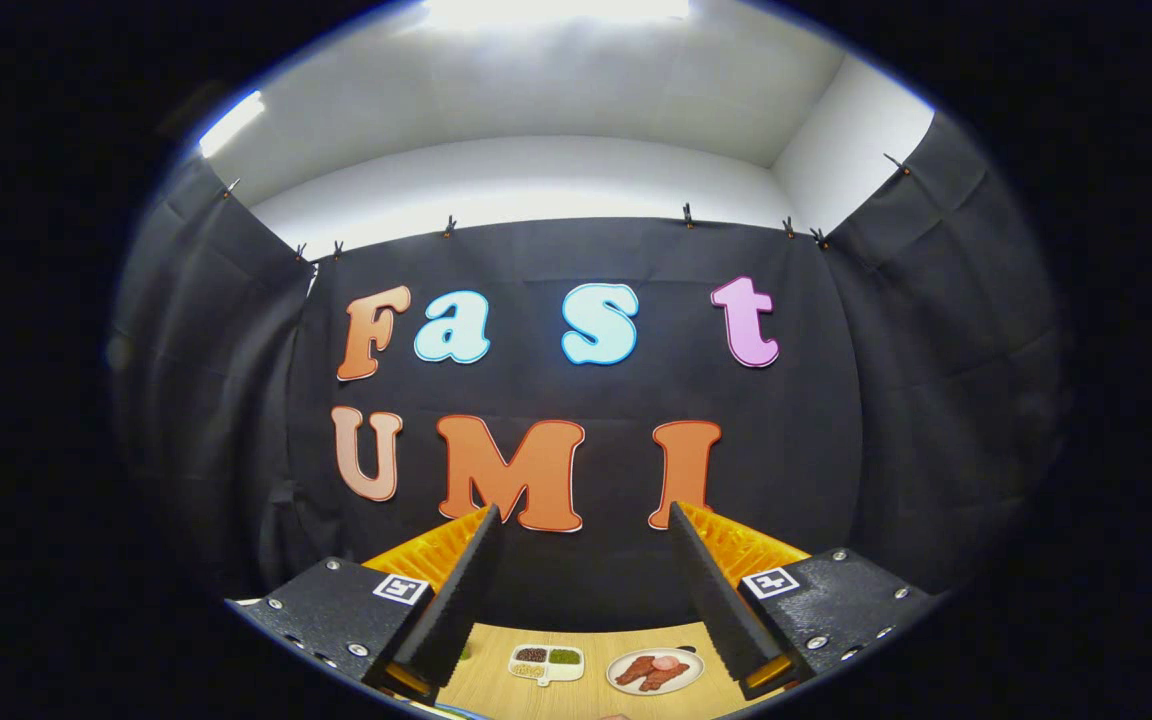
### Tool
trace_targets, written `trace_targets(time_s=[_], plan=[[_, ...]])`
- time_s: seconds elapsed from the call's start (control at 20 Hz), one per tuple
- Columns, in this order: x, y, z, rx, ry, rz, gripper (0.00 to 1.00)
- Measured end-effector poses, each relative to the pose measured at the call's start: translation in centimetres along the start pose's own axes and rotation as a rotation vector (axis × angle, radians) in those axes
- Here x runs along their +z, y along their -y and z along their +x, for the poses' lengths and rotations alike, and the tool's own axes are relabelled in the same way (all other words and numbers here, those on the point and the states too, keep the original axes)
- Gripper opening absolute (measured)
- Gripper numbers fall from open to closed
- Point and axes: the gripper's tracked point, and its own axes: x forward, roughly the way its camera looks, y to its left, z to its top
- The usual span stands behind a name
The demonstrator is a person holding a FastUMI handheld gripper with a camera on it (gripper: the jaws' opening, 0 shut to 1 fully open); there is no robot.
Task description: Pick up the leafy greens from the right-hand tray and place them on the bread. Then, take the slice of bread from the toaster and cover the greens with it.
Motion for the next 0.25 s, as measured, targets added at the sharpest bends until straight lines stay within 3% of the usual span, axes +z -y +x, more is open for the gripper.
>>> trace_targets(time_s=[0.25], plan=[[-0.6,-1.9,0.3,0.047,-0.008,0.004,0.98]])
